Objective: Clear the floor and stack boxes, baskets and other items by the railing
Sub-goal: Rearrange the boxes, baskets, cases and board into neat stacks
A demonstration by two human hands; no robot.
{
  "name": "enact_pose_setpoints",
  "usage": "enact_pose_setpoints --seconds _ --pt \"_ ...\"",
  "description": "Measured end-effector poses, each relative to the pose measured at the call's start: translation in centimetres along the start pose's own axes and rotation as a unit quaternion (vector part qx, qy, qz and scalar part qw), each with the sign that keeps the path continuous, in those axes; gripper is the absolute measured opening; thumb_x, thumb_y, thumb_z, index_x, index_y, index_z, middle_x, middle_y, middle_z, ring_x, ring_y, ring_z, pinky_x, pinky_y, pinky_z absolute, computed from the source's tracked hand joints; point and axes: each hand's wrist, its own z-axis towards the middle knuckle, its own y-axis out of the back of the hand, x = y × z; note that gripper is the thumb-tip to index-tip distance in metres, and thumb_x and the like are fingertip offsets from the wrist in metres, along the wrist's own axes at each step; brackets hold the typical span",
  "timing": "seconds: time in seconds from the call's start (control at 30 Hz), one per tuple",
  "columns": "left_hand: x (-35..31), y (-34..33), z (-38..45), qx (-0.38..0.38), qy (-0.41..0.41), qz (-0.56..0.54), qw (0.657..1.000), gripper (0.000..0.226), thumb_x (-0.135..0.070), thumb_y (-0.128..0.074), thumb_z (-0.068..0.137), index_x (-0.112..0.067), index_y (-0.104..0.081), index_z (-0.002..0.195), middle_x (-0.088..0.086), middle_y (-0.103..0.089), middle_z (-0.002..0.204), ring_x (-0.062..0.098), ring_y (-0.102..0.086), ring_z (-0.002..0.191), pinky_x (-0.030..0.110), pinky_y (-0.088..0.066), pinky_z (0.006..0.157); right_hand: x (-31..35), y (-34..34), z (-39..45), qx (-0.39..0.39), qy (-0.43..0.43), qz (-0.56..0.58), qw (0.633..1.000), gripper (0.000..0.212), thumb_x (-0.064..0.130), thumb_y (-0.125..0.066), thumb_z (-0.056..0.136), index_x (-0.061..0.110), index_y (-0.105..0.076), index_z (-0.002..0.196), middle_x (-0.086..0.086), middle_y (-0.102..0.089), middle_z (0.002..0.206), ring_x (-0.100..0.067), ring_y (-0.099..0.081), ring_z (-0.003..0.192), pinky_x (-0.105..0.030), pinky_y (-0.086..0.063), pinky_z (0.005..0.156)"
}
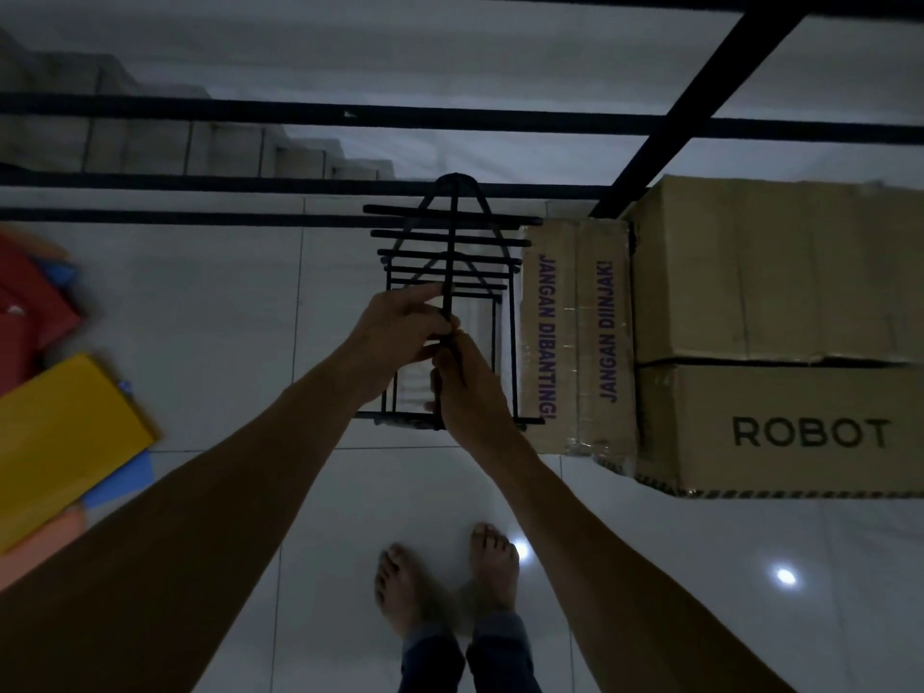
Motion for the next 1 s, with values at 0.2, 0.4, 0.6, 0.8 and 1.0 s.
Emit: enact_pose_setpoints --seconds 0.2,0.4,0.6,0.8,1.0 --pt "0.1 0.5 -0.1 0.004 0.003 0.002 1.000 0.047 0.004 -0.064 0.090 -0.015 -0.062 0.133 0.008 -0.077 0.103 0.018 -0.073 0.100 0.033 -0.058 0.091 0.1 -0.3 0.2 -0.008 -0.008 -0.001 1.000 0.037 0.041 -0.037 0.103 0.038 -0.048 0.138 0.008 -0.058 0.099 -0.012 -0.059 0.087 -0.042 -0.054 0.081" --pt "0.7 0.2 -0.4 0.007 0.010 0.029 0.999 0.034 -0.005 -0.071 0.087 -0.015 -0.069 0.120 0.008 -0.077 0.100 0.020 -0.072 0.101 0.040 -0.055 0.097 1.0 1.4 0.0 0.021 0.008 -0.094 0.995 0.024 0.042 -0.049 0.102 0.025 -0.062 0.114 0.006 -0.068 0.091 -0.010 -0.067 0.083 -0.028 -0.052 0.073" --pt "1.1 0.5 -0.7 -0.008 0.025 0.008 1.000 0.029 -0.013 -0.071 0.090 -0.018 -0.066 0.118 0.005 -0.077 0.102 0.017 -0.073 0.099 0.040 -0.051 0.103 1.2 4.1 0.4 -0.008 -0.008 -0.101 0.995 0.034 0.040 -0.049 0.103 0.009 -0.064 0.099 -0.007 -0.068 0.082 -0.006 -0.060 0.066 -0.017 -0.043 0.056" --pt "0.8 1.0 -1.4 0.016 0.021 0.004 1.000 0.021 -0.009 -0.066 0.094 -0.014 -0.069 0.114 0.009 -0.076 0.105 0.023 -0.074 0.097 0.043 -0.056 0.096 -1.4 7.6 0.3 -0.064 -0.120 -0.351 0.926 0.035 0.044 -0.054 0.097 0.010 -0.058 0.108 -0.011 -0.063 0.100 -0.027 -0.062 0.091 -0.034 -0.052 0.077" --pt "0.6 0.6 -1.7 -0.001 0.015 -0.017 1.000 0.022 -0.002 -0.064 0.094 -0.008 -0.068 0.115 0.015 -0.075 0.105 0.027 -0.075 0.094 0.043 -0.060 0.087 -3.8 8.4 0.2 -0.066 -0.300 -0.203 0.930 0.043 0.033 -0.065 0.092 -0.001 -0.056 0.117 -0.016 -0.068 0.106 -0.024 -0.069 0.077 -0.034 -0.060 0.070"
